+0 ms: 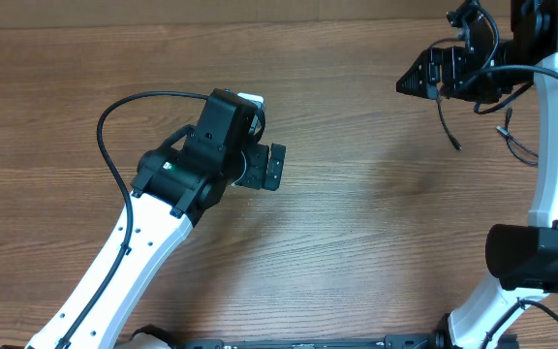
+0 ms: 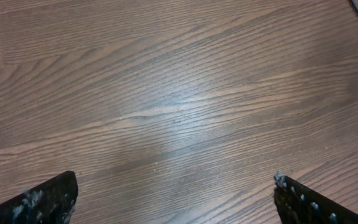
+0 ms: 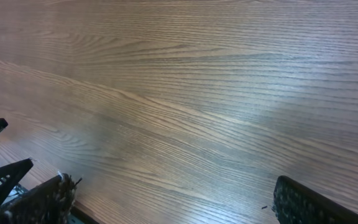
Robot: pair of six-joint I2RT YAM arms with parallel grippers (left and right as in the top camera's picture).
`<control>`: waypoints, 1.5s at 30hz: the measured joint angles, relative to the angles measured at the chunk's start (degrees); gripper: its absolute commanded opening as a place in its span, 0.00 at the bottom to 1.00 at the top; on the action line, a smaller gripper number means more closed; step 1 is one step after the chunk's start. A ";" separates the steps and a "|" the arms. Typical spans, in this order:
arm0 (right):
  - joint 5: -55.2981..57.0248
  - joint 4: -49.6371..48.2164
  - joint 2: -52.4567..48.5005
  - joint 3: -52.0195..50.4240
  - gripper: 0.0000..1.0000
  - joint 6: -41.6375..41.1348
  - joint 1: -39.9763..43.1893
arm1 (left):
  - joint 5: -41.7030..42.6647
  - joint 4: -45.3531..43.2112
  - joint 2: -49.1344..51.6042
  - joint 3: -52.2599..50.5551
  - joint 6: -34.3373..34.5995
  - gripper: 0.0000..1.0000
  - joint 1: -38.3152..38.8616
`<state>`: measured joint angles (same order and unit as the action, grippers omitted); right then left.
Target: Untangle cables
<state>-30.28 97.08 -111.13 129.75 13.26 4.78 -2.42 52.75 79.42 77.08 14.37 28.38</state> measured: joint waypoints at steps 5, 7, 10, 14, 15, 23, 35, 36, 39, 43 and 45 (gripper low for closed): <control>-0.42 -0.28 0.00 0.00 1.00 0.00 0.00 | 0.00 0.00 0.00 0.00 0.00 0.99 0.00; -0.42 -0.44 0.02 0.00 1.00 0.02 0.00 | -0.02 0.00 0.00 0.00 0.00 1.00 0.00; -0.42 -0.50 0.00 0.00 1.00 0.00 0.00 | -0.02 0.00 0.00 0.00 0.00 1.00 0.00; -0.42 -0.44 0.00 0.00 1.00 0.02 0.00 | -0.02 0.00 0.00 0.00 0.00 0.99 0.00; -0.42 -0.46 0.00 0.00 1.00 0.00 0.00 | -0.02 0.00 0.00 0.00 0.00 1.00 0.00; -0.42 -0.48 0.00 0.00 1.00 0.02 0.00 | -0.02 0.00 0.00 0.00 0.00 1.00 0.00; -0.44 -0.48 0.00 0.00 1.00 0.04 0.00 | 0.00 0.00 0.00 0.00 0.00 1.00 0.00; -0.42 -0.46 0.00 0.00 1.00 0.02 0.00 | -0.02 0.02 0.00 0.00 0.00 1.00 0.00; -0.42 -0.48 0.00 0.00 1.00 0.02 0.00 | -0.02 1.88 0.00 0.00 0.00 1.00 0.00; -0.42 -0.50 0.00 0.00 1.00 0.02 0.00 | -0.04 7.15 0.00 0.00 0.00 1.00 0.00; -0.46 -0.50 0.00 0.00 1.00 0.02 0.00 | -0.20 9.84 0.00 0.00 0.00 0.99 0.00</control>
<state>-30.74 96.57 -111.13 129.75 13.28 4.78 -2.61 62.59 79.42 77.08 14.37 28.38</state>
